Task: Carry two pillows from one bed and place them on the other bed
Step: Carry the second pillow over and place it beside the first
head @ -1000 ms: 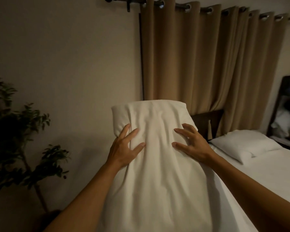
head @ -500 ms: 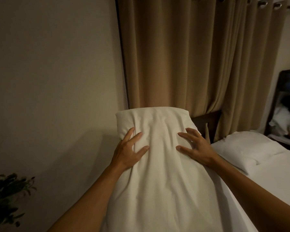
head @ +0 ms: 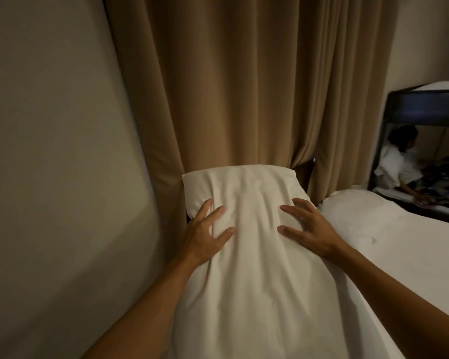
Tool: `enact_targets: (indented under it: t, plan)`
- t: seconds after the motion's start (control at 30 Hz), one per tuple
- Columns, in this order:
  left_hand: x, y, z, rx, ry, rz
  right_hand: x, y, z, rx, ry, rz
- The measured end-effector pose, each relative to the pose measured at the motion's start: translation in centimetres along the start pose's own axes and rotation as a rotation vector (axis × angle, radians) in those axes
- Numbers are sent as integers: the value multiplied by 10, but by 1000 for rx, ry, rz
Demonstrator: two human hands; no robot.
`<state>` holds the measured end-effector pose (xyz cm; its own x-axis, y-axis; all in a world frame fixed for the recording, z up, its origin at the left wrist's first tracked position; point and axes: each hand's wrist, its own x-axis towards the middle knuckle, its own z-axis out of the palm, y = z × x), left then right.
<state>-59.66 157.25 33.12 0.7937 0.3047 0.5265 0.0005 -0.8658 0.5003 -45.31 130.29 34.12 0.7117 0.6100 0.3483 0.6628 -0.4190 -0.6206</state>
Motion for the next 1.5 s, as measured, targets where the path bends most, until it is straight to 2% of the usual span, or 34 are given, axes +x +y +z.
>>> enact_targets:
  t: [0.33, 0.53, 0.8, 1.2, 1.5]
  plan:
    - [148, -52, 106, -180, -239, 170, 72, 59, -4, -84, 179, 270]
    - [204, -52, 184, -287, -369, 265, 77, 106, -8, -150, 239, 429]
    - [275, -53, 290, -313, -485, 304, 113, 197, -6, -109, 326, 583]
    - [344, -130, 402, -291, -611, 340, 170, 294, 72, -59, 347, 716]
    - [348, -218, 509, -381, -731, 396, 185, 357, 169, -83, 372, 882]
